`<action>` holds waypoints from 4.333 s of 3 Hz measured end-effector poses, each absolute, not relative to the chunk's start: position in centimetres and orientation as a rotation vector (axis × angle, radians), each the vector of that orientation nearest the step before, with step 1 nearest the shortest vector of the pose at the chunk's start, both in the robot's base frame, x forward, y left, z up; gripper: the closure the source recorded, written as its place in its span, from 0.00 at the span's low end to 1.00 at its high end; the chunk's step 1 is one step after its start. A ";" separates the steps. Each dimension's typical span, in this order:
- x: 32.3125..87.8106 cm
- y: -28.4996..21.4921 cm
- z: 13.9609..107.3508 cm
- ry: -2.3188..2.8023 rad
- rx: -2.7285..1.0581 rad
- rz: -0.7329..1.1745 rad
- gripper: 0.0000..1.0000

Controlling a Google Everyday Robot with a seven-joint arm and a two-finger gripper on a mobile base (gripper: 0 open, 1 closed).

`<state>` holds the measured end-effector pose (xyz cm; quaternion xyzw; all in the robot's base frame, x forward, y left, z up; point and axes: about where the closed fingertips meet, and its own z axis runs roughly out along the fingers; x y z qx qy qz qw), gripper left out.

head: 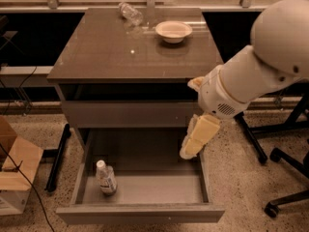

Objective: Pick blue plastic bottle from middle drawer and place on counter

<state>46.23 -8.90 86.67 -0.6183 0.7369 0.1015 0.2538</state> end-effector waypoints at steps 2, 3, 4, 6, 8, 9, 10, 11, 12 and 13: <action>46.7 -8.0 84.6 2.050 -1.655 0.317 0.00; 47.3 -5.3 81.4 2.045 -1.651 0.387 0.00; 47.8 -2.0 78.1 2.007 -1.646 0.472 0.00; 48.7 3.8 72.0 1.931 -1.642 0.620 0.00; 49.4 6.6 67.0 1.945 -1.651 0.695 0.00; 49.4 7.5 65.5 1.964 -1.661 0.701 0.00; 49.4 9.9 62.8 1.941 -1.647 0.748 0.00; 50.7 13.5 58.7 1.881 -1.611 0.830 0.00; 51.7 15.8 55.9 1.839 -1.597 0.893 0.00; 53.1 18.8 52.3 1.783 -1.540 1.019 0.00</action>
Offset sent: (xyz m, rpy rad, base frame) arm 0.0105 0.0190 -0.0514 0.0252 0.1080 -0.0761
